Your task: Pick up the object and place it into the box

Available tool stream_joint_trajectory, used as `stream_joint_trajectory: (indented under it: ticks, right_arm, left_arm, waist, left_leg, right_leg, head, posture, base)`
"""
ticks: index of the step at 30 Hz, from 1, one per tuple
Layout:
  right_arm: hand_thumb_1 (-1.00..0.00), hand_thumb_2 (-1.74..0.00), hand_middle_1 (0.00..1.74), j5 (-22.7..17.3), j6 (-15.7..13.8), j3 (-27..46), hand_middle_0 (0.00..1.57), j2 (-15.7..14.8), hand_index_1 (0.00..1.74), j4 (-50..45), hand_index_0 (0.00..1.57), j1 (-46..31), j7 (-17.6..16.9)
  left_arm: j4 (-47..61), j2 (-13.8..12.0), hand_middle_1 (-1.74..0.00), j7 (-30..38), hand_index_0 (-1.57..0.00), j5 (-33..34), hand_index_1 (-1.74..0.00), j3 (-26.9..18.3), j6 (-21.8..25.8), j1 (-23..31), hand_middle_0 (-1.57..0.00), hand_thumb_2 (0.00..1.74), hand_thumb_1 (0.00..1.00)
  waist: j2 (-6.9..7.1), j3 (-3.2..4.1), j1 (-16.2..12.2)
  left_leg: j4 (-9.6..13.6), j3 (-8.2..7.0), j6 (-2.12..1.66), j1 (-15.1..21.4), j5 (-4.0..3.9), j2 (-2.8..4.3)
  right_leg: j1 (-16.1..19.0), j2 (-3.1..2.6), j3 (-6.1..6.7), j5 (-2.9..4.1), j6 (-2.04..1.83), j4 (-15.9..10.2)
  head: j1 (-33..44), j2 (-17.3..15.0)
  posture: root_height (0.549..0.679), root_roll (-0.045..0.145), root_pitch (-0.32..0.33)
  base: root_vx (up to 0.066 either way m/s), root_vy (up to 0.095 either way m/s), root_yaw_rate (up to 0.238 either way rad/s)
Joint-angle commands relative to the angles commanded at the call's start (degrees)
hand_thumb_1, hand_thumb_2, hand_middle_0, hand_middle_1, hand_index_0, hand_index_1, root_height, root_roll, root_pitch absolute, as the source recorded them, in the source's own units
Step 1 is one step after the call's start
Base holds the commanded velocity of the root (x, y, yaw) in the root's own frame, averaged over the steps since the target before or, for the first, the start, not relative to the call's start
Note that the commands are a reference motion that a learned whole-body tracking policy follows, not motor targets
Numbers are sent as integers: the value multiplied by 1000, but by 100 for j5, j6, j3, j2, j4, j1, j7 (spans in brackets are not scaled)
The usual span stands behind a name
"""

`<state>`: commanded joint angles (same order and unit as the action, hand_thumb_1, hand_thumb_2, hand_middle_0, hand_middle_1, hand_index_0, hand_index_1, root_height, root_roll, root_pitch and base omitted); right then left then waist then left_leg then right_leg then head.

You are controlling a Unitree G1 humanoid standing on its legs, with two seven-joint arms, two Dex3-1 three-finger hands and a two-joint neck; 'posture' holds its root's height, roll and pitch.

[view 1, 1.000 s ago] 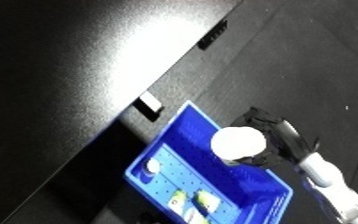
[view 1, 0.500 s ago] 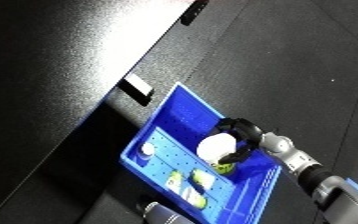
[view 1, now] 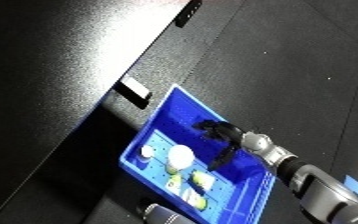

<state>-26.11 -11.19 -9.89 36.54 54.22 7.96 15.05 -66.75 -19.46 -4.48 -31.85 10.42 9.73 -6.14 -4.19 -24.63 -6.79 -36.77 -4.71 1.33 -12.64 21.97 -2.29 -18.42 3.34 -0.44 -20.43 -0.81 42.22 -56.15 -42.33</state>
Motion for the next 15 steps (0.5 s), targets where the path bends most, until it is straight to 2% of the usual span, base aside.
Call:
stream_joint_trajectory:
  ticks: [7, 11, 15]
  right_arm:
    - [0, 0, 0, -151, 43, -90, 0, -224, 0, -29, 0, 81, 71]
    - [0, 0, 0, -65, 161, -204, 0, -410, 0, -122, 0, 100, 130]
    - [0, 0, 0, 128, 321, -383, 0, -512, 0, -273, 0, 165, 93]
  left_arm:
    - [24, -11, 0, 109, 0, 59, 0, 41, -29, -66, 0, 0, 0]
    - [35, -27, 0, 169, 0, 82, 0, 14, -68, -73, 0, 0, 0]
    - [91, -54, 0, 219, 0, 155, 0, 5, -151, -73, 0, 0, 0]
  waist:
    - [76, 35, 132]
    - [128, 64, 219]
    - [172, 112, 323]
  left_leg:
    - [-42, 95, -37, -73, -62, 13]
    - [-76, 136, -62, -100, -86, 36]
    - [-76, 175, -76, -166, -149, 79]
  right_leg:
    - [1, 7, -90, -18, 17, 53]
    - [25, 37, -158, -37, 19, 81]
    - [12, 71, -234, -84, 27, 123]
  head:
    - [855, 254]
    - [1614, 965]
    - [2482, 1309]
  posture:
    - [642, 65, -52]
    - [641, 63, -58]
    - [640, 62, -58]
  base:
    - [-6, -66, 82]
    - [10, -81, 79]
    - [9, -82, 103]
